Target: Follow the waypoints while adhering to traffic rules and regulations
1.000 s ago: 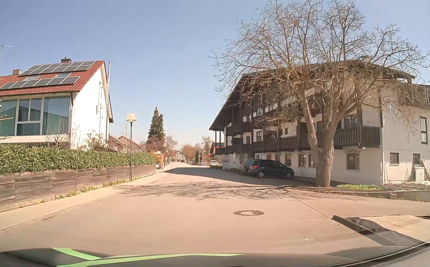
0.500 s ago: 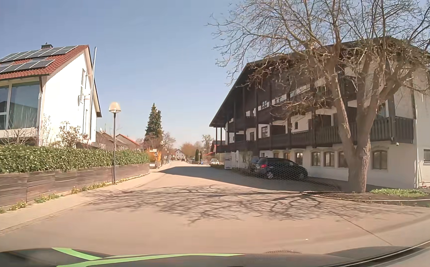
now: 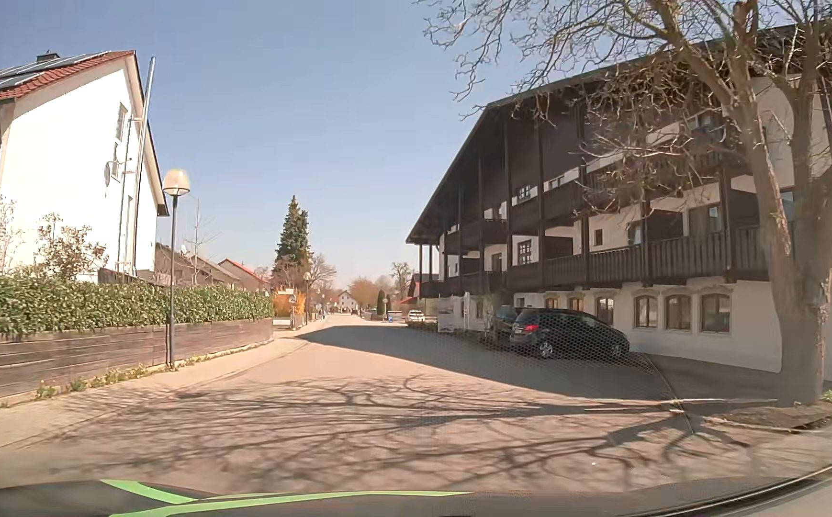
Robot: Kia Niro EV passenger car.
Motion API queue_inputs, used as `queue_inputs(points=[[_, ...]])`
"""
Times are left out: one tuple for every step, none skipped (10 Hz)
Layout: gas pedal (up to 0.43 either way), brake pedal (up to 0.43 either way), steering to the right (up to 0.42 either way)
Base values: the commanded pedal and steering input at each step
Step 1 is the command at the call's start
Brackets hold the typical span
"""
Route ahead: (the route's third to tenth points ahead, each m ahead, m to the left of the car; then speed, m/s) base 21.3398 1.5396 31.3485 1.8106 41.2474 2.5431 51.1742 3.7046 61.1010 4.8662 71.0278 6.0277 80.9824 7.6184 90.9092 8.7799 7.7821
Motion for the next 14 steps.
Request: queue_inputs(points=[[0.067,0.0,0.0],[0.067,0.0,0.0],[0.067,0.0,0.0],[0.067,0.0,0.0],[0.067,0.0,-0.001],[0.067,0.0,-0.002],[0.067,0.0,-0.003],[0.067,0.0,-0.003],[0.067,0.0,-0.005],[0.067,0.0,-0.008],[0.067,0.0,-0.008],[0.079,0.0,-0.008],[0.079,0.0,-0.009],[0.079,0.0,-0.009]])
